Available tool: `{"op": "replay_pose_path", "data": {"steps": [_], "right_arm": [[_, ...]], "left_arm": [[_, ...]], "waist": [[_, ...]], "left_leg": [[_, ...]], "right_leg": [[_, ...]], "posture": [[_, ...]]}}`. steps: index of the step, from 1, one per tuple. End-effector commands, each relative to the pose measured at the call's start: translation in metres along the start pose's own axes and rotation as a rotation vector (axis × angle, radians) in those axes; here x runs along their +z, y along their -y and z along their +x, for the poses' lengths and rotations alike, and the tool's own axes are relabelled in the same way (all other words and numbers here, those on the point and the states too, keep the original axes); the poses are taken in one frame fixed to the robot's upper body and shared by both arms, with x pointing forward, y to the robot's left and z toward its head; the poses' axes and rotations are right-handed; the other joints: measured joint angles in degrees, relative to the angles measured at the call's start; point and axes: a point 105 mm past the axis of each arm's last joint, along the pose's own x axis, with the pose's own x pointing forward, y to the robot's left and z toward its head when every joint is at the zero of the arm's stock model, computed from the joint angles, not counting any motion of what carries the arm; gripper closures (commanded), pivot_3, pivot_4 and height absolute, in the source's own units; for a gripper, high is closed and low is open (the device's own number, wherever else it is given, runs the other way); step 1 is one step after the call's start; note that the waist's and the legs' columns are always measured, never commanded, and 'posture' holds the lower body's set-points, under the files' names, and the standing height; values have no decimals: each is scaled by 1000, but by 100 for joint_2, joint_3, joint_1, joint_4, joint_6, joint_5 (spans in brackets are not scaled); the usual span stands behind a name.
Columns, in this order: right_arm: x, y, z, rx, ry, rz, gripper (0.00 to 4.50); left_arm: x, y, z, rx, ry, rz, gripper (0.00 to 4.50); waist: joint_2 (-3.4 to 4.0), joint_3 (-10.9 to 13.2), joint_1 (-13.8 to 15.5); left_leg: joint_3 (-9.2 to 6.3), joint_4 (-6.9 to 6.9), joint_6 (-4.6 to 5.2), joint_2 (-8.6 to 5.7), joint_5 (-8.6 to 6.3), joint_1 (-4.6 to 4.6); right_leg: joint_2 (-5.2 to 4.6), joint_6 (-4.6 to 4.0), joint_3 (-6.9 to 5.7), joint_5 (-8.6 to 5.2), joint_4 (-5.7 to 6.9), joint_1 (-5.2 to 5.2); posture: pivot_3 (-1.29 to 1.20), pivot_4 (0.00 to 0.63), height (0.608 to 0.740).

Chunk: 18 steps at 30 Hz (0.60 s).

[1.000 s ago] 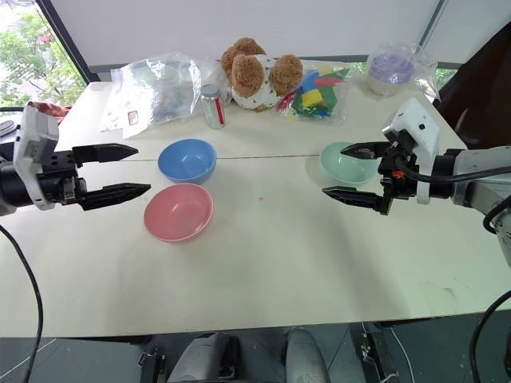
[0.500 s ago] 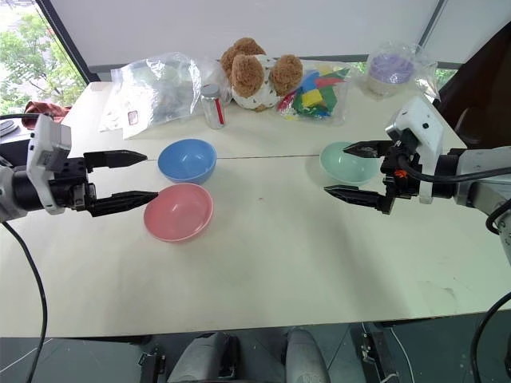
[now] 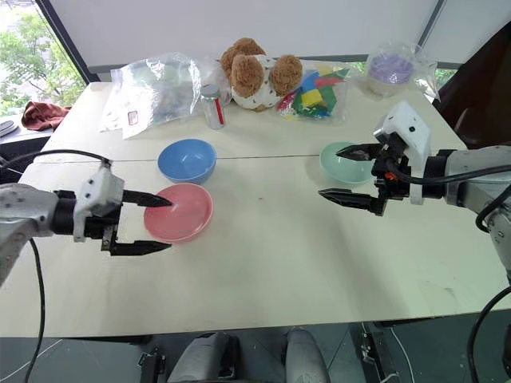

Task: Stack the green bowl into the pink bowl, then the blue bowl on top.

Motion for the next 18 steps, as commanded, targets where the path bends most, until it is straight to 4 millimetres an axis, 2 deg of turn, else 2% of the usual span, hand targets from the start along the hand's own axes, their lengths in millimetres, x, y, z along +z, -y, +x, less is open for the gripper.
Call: {"op": "replay_pose_path", "data": {"steps": [1,11,14,18], "right_arm": [[15,-2,-1,-9,39,-58,0],[15,-2,-2,-26,44,-56,0],[15,-1,-3,-34,44,-57,0],[15,2,-3,-40,45,-61,0]], "left_arm": [[-6,-6,7,-8,-67,109,52],[-34,-7,33,-78,-166,218,52],[-35,-10,40,-91,-163,250,869],[-33,-10,44,-139,-159,290,2917]], "waist": [[0,0,11],[1,-1,4],[1,-1,15],[1,-1,14]], "left_leg": [[0,0,2,0,-1,0],[1,0,22,0,-12,0],[1,5,23,0,-12,-1],[2,9,26,0,-14,-2]], "right_leg": [[0,0,0,0,0,0],[2,1,-1,0,1,0],[2,1,-2,0,2,1],[3,2,-2,1,4,2]], "posture": [[0,150,740],[0,150,740],[0,150,740],[0,150,740]]}}
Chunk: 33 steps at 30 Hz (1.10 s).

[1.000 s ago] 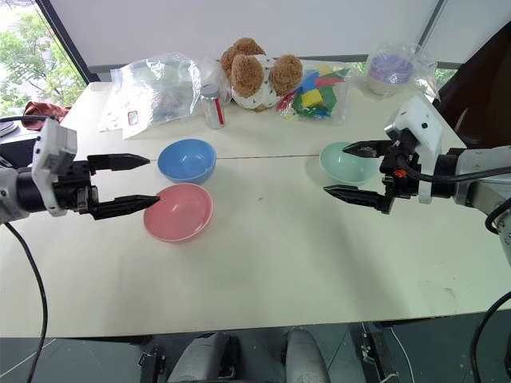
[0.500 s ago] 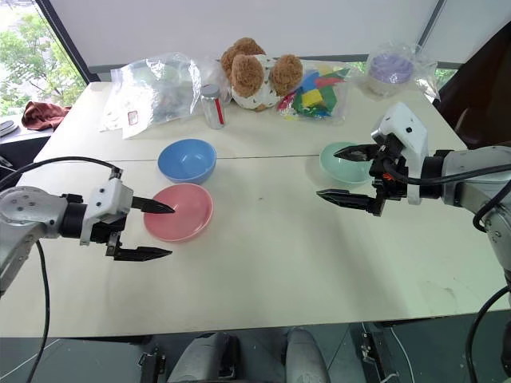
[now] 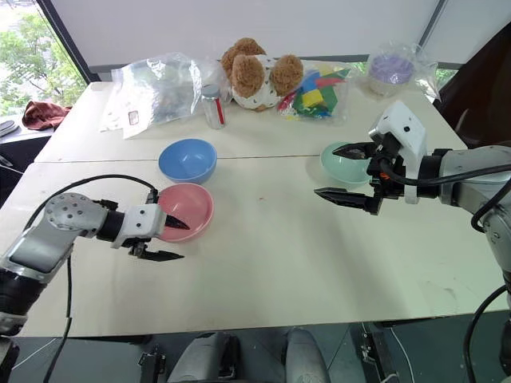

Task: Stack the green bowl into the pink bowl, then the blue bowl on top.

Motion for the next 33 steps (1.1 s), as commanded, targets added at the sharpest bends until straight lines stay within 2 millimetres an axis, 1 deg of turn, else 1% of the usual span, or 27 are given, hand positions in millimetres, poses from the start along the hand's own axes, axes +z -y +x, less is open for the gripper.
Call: {"op": "replay_pose_path", "data": {"steps": [1,3,6,10,14,18,20,22,24,30,33], "right_arm": [[12,3,-5,-23,37,-46,0],[13,3,-4,-24,38,-48,0],[14,3,-4,-25,40,-52,0],[14,4,-4,-27,44,-59,0],[15,5,-3,-33,48,-64,0],[17,5,-3,-38,55,-69,0],[17,4,-4,-46,52,-70,0],[16,3,-5,-51,49,-68,0],[16,3,-7,-57,45,-67,0],[14,2,-11,-69,35,-62,0],[12,1,-12,-72,31,-60,0]], "left_arm": [[8,-4,0,-30,5,74,3438],[13,-4,1,-68,11,107,4471],[24,-6,3,-108,14,167,4471],[44,-9,7,-169,50,243,4471],[77,-22,20,-210,105,390,4471],[98,-35,35,-240,140,509,4471],[102,-39,48,-255,148,553,4471],[103,-42,64,-278,156,580,4471],[104,-42,75,-296,173,584,4471],[110,-41,91,-314,225,591,4471],[114,-43,98,-280,247,589,4471]], "waist": [[0,0,3],[0,0,15],[1,-1,9],[1,0,22],[0,0,40],[-1,0,33],[-1,0,29],[-1,0,29],[-2,0,29],[-2,1,15],[-2,0,18]], "left_leg": [[-1,0,0,0,0,0],[-1,1,0,0,0,0],[0,7,3,-1,-1,0],[-1,9,5,-1,-2,0],[-1,17,6,-1,-2,-4],[0,21,7,-1,-2,-5],[0,21,7,-1,-2,-5],[0,20,7,0,-2,-5],[0,21,7,-1,-2,-5],[-2,20,8,2,-2,-6],[-2,21,8,2,-2,-6]], "right_leg": [[1,0,0,0,0,0],[1,0,0,0,1,0],[2,0,-2,0,1,7],[7,1,-3,0,1,7],[13,2,-4,1,2,8],[32,2,-3,1,2,9],[35,2,-5,1,2,9],[37,2,-6,1,1,8],[37,3,-6,1,1,8],[38,3,-5,1,3,5],[37,3,-2,1,3,6]], "posture": [[0,150,740],[0,150,740],[0,150,740],[0,150,740],[0,150,740],[0,150,740],[0,150,740],[0,150,740],[0,150,740],[0,150,740],[0,150,740]]}}
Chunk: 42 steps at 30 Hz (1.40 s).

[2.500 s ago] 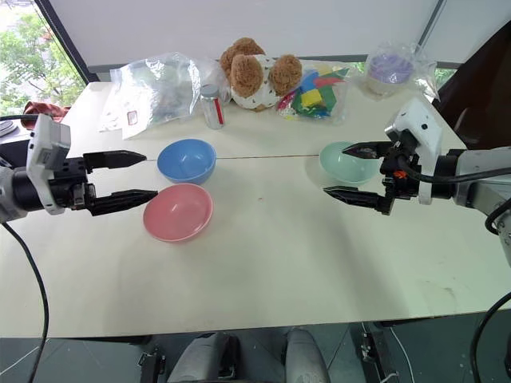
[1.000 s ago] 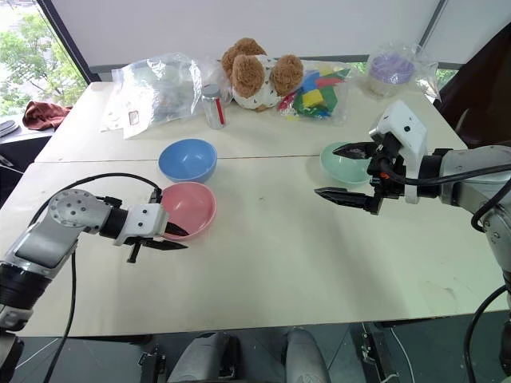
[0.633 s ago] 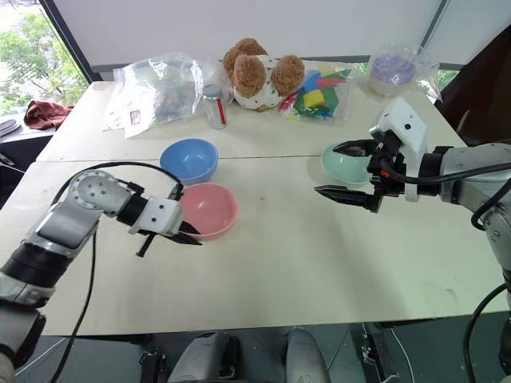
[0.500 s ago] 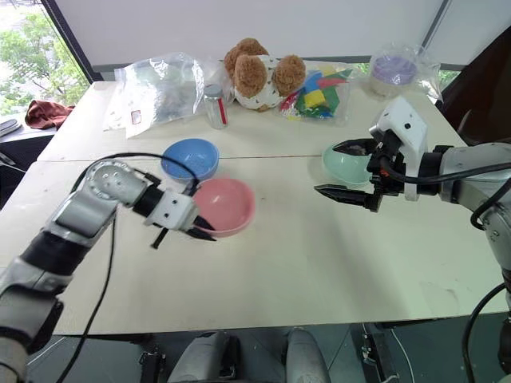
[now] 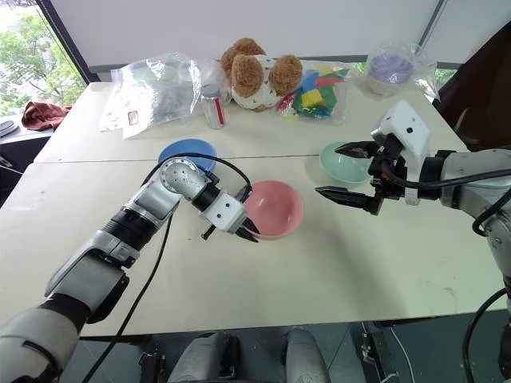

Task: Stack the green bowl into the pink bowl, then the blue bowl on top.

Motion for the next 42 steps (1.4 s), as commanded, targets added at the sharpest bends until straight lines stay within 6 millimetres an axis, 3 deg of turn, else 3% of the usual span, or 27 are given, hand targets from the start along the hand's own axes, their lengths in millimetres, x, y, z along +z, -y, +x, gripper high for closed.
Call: {"op": "replay_pose_path", "data": {"steps": [1,9,10,13,17,18,22,26,29,35,40,42], "right_arm": [[11,2,-8,-33,21,-53,0],[8,4,-5,-24,29,-50,0],[7,5,-3,-23,29,-48,0],[3,5,-1,-13,15,-49,0],[-6,10,4,-27,-18,-40,0],[-8,11,5,-33,-27,-34,0],[-20,19,11,-69,-82,-25,0],[-42,32,22,-115,-173,-12,0],[-61,48,33,-167,-245,-4,0],[-91,72,57,-198,-335,4,0],[-108,79,70,-172,-370,40,0],[-113,81,73,-163,-380,57,574]], "left_arm": [[4,-13,1,65,-6,51,4471],[-3,-11,6,64,-67,87,4471],[-2,-10,6,60,-64,79,3724],[2,-11,4,69,-61,72,2448],[13,-14,-8,103,-19,25,331],[15,-15,-12,115,-13,23,20],[26,-24,-35,209,24,-15,20],[41,-36,-77,366,81,-89,20],[47,-34,-114,480,123,-178,20],[51,-8,-158,615,202,-385,20],[50,18,-171,699,231,-501,20],[50,28,-171,733,229,-534,0]], "waist": [[0,0,5],[0,0,4],[0,0,8],[0,0,11],[0,0,-2],[0,0,-4],[0,0,-11],[1,0,-21],[1,0,-38],[3,-1,-48],[3,1,-14],[3,1,-23]], "left_leg": [[0,0,0,0,0,0],[-1,0,0,0,0,0],[-1,0,0,0,0,0],[-1,0,0,-1,0,0],[-1,0,0,0,0,0],[-1,0,0,0,0,0],[-2,0,-1,0,0,0],[-2,0,-2,2,1,1],[-1,0,-25,2,14,1],[1,-5,-34,2,19,3],[2,-3,-37,1,21,0],[1,-3,-38,1,21,-2]], "right_leg": [[-1,0,1,0,0,0],[-1,0,4,0,0,0],[-1,0,4,0,0,0],[-2,0,4,0,0,0],[-1,0,4,0,0,0],[-1,0,4,0,1,0],[-1,0,4,0,2,0],[0,0,4,0,3,-1],[2,0,4,0,4,-3],[5,1,2,0,6,-7],[3,1,3,0,5,-7],[2,0,3,0,3,-6]], "posture": [[0,150,740],[0,150,740],[0,150,740],[0,150,740],[0,150,740],[0,150,740],[0,150,740],[0,150,740],[0,150,740],[0,150,740],[0,150,740],[0,150,740]]}}
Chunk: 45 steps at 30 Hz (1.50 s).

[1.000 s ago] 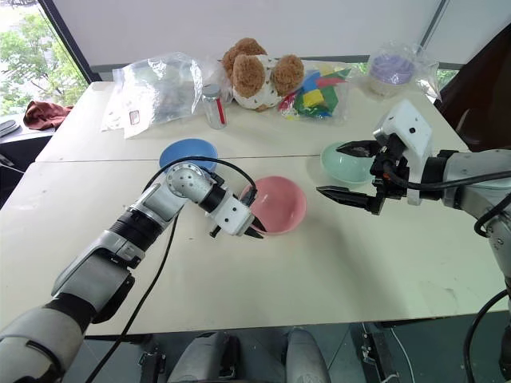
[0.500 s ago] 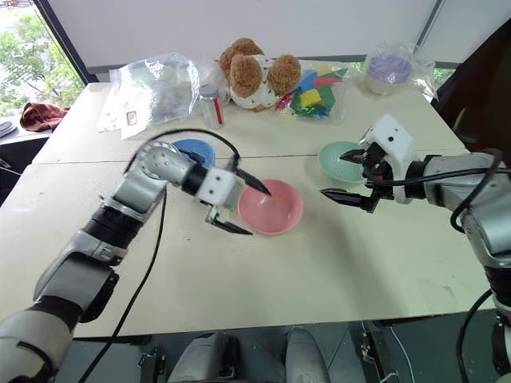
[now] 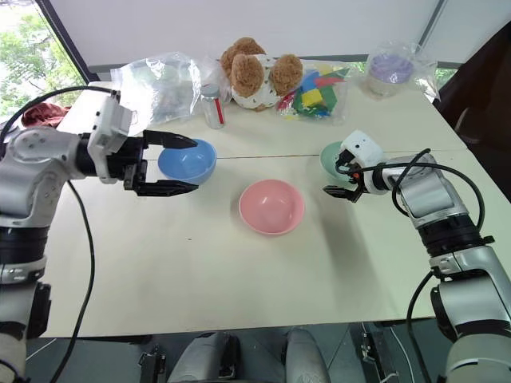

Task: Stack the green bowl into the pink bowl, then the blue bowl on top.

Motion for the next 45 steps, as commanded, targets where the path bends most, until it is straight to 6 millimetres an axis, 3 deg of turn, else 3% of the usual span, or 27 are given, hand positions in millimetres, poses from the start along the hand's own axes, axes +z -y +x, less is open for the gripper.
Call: {"op": "replay_pose_path", "data": {"steps": [1,7,8,11,14,17,20,26,36,40,45], "right_arm": [[3,12,-1,-17,-4,-25,924],[-3,15,3,0,-32,-55,4119],[-2,15,2,2,-32,-66,4470],[9,17,-7,-7,-11,-144,4470],[40,7,-30,43,86,-265,4470],[76,-27,-56,185,205,-379,4470],[95,-69,-68,333,260,-534,4470],[98,-112,-54,492,270,-656,4470],[78,-123,-28,559,171,-786,4470],[84,-127,-32,589,196,-788,3053],[102,-128,-46,585,269,-747,420]], "left_arm": [[12,8,-12,59,34,14,0],[6,14,-21,151,30,-22,0],[6,14,-24,165,29,-30,0],[4,15,-33,203,23,-51,0],[-3,14,-41,233,-4,-67,0],[-7,14,-44,249,-13,-85,0],[-11,10,-47,264,-19,-91,0],[-13,4,-45,269,-21,-83,0],[-17,8,-48,292,-49,-71,0],[-21,10,-50,305,-68,-79,0],[-31,4,-51,345,-113,-66,0]], "waist": [[0,0,-6],[1,0,-16],[2,-1,-23],[1,0,-28],[11,5,-9],[17,9,-6],[12,6,-13],[9,4,1],[9,5,-10],[9,5,-9],[9,5,-2]], "left_leg": [[1,0,0,0,0,0],[0,0,-4,0,2,1],[0,0,-4,0,2,2],[-1,-2,-7,3,3,6],[0,-8,-8,3,3,5],[-1,-8,-8,2,3,3],[-4,-8,-7,4,2,4],[-3,-2,-1,3,-1,10],[0,-6,-6,-1,2,7],[-2,-5,-6,1,2,7],[-2,-5,-6,1,2,7]], "right_leg": [[-1,0,2,0,0,0],[-2,0,4,0,2,0],[-2,0,5,0,2,0],[-4,0,6,0,5,1],[-7,0,6,0,4,-4],[-9,0,6,0,3,-6],[-9,0,5,0,3,-5],[-14,-2,5,1,4,5],[-16,-2,1,1,3,-1],[-15,-2,1,1,4,-1],[-17,-2,1,1,4,-1]], "posture": [[0,150,740],[0,150,740],[0,150,740],[0,150,740],[0,150,740],[0,150,740],[0,150,740],[0,150,740],[0,150,740],[0,150,740],[0,150,740]]}}
